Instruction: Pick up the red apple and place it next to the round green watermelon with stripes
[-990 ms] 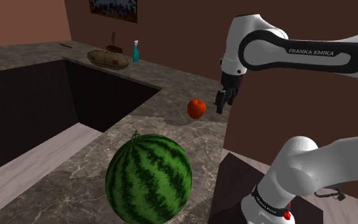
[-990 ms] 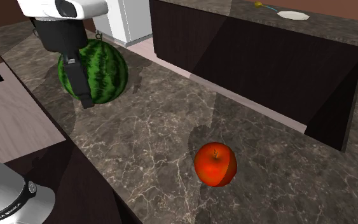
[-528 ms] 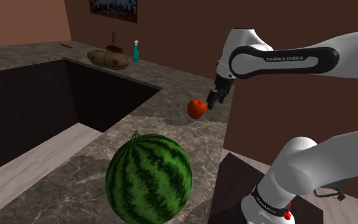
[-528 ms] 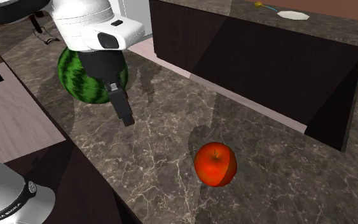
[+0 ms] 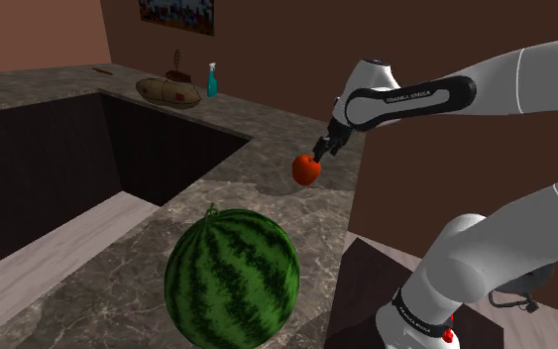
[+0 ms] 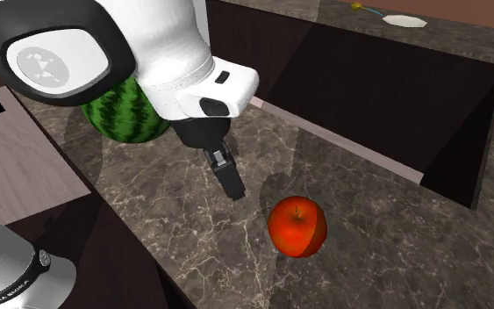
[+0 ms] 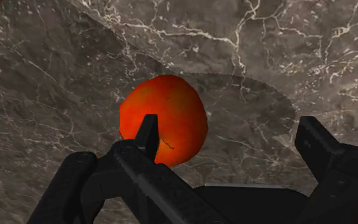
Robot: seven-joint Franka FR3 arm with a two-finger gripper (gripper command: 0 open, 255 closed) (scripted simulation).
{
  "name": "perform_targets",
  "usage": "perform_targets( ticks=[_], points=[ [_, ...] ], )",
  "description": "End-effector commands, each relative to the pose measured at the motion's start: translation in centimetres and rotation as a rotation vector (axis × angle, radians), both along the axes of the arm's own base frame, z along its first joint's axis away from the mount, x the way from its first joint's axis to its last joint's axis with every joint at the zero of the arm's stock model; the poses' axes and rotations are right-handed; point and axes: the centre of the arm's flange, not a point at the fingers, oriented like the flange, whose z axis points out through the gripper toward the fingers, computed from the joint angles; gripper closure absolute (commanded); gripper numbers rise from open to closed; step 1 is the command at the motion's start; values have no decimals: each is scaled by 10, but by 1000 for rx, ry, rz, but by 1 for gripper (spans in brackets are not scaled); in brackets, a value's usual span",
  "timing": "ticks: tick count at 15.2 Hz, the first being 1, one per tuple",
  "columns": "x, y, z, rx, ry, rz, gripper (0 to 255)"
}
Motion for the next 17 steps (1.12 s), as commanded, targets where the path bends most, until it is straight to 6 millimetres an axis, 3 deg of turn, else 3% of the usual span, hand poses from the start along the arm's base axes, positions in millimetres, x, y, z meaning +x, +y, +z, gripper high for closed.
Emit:
perform_targets(
  ticks=[1, 8, 17],
  points=[
    [13, -17, -8, 0, -46, -13, 0],
    [57, -79, -31, 8, -190, -55, 0],
    [73, -83, -67, 8, -190, -55, 0]
  ],
)
